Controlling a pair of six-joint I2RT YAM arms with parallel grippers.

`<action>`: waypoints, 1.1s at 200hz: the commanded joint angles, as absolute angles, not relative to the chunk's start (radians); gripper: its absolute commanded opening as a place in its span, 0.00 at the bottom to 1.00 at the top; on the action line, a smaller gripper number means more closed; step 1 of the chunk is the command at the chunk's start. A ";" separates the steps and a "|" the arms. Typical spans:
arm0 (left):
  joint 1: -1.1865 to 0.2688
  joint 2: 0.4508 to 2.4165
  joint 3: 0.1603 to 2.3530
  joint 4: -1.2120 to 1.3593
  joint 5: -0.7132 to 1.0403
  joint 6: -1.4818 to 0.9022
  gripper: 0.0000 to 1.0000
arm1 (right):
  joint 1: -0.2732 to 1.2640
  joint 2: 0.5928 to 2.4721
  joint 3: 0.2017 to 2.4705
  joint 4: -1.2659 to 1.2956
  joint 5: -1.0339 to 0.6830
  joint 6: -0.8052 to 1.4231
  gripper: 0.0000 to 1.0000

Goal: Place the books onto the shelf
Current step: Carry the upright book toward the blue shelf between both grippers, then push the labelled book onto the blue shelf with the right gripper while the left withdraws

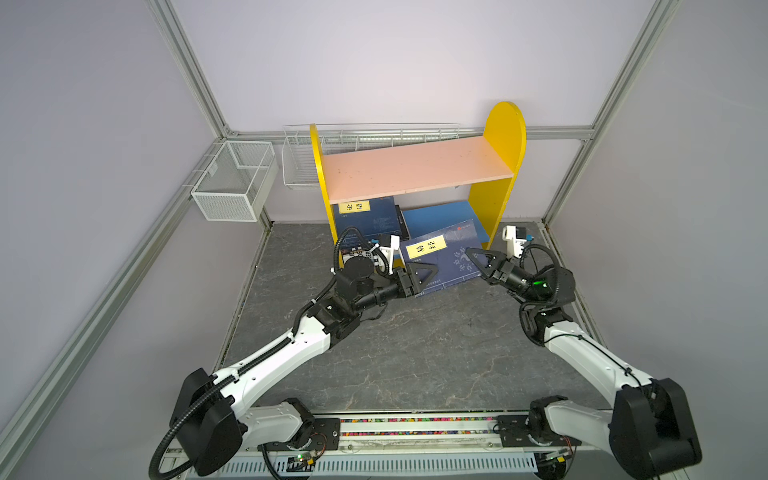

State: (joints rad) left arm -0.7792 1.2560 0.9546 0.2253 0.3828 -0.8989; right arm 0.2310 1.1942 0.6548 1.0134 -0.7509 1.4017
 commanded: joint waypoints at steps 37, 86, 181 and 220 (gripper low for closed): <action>-0.782 1.168 0.960 0.199 0.341 -0.848 0.02 | 0.238 1.169 0.692 0.936 -0.745 1.329 0.34; -0.730 1.099 1.107 -0.054 0.406 -0.717 0.00 | 0.239 1.123 0.786 0.542 -0.917 1.110 0.73; -0.670 1.122 1.207 -0.156 0.612 -0.622 0.00 | 0.248 1.029 0.815 0.340 -0.992 1.017 0.43; -0.667 1.134 1.220 -0.166 0.621 -0.607 0.00 | 0.269 1.022 0.812 0.351 -0.982 1.032 0.29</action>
State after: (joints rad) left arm -0.6735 1.1324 1.1667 -0.1940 0.5781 -0.6411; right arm 0.2535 1.0447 0.8070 0.3458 -0.9710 1.0344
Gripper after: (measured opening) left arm 0.097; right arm 0.332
